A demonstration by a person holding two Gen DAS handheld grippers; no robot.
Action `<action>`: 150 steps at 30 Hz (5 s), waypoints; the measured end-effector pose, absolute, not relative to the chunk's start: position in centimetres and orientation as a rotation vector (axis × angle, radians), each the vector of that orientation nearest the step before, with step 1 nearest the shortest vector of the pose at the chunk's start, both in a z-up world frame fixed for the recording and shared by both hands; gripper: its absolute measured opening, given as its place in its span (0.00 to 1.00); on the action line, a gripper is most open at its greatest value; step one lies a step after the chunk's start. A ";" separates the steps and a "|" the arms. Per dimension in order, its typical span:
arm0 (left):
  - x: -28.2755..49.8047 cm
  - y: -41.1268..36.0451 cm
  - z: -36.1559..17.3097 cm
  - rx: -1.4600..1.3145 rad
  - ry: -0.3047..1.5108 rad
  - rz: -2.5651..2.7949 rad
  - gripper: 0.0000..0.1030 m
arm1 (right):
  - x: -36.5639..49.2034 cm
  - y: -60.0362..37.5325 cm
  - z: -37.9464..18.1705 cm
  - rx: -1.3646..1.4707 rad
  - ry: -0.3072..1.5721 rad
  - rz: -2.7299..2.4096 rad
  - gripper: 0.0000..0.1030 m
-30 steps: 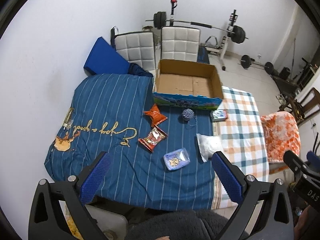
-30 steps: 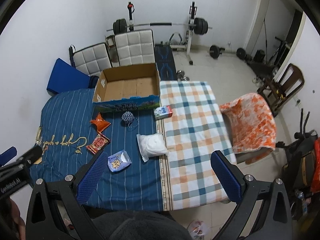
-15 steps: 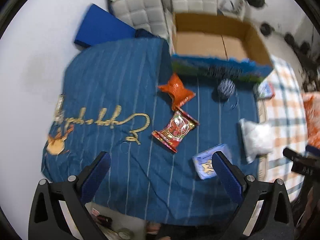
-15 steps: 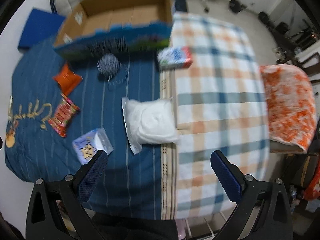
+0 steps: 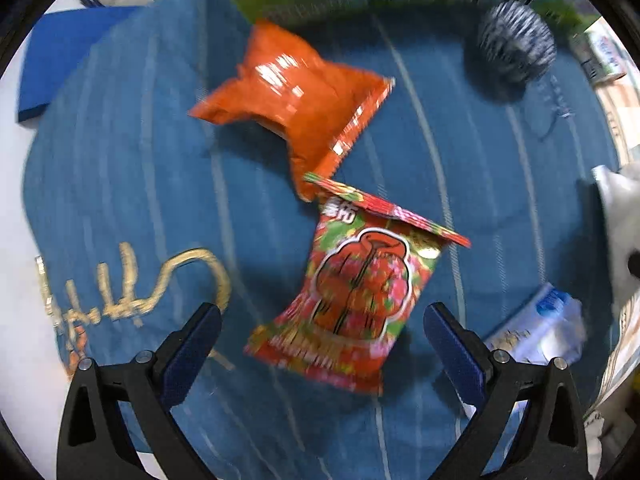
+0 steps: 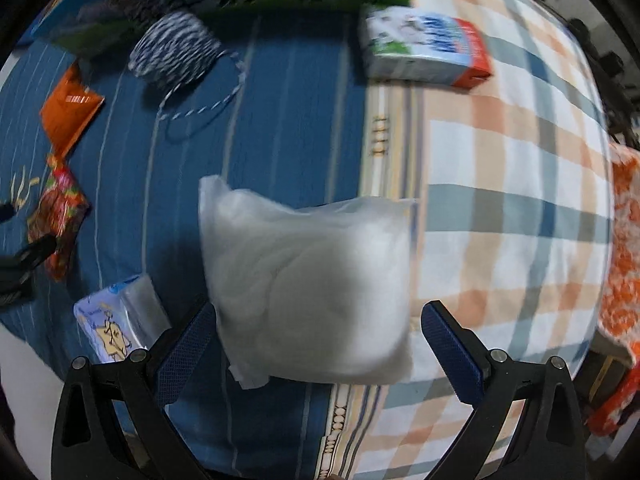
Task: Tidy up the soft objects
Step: 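Grasp the red-green snack bag with the left tool while the right tool grasps the white pad pack, then lift both held packs and carry them over the cardboard box, then lower both packs into the box and open both tools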
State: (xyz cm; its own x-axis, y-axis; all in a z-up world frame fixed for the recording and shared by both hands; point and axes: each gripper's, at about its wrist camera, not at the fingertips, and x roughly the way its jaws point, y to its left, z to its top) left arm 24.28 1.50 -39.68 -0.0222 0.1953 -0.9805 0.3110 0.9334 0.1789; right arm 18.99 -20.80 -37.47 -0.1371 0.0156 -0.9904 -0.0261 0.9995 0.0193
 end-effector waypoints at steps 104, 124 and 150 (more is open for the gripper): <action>55.5 -6.5 -37.5 -0.269 1.612 -0.293 0.42 | 54.5 -22.2 -37.5 0.207 1.572 0.107 0.69; 57.6 -9.3 -39.7 -0.213 1.694 -0.289 0.54 | 58.2 -21.6 -43.3 0.177 1.637 0.087 0.84; 47.0 -3.6 -30.1 -0.055 1.435 -0.117 0.96 | 51.3 -17.1 -36.0 0.074 1.465 -0.018 1.00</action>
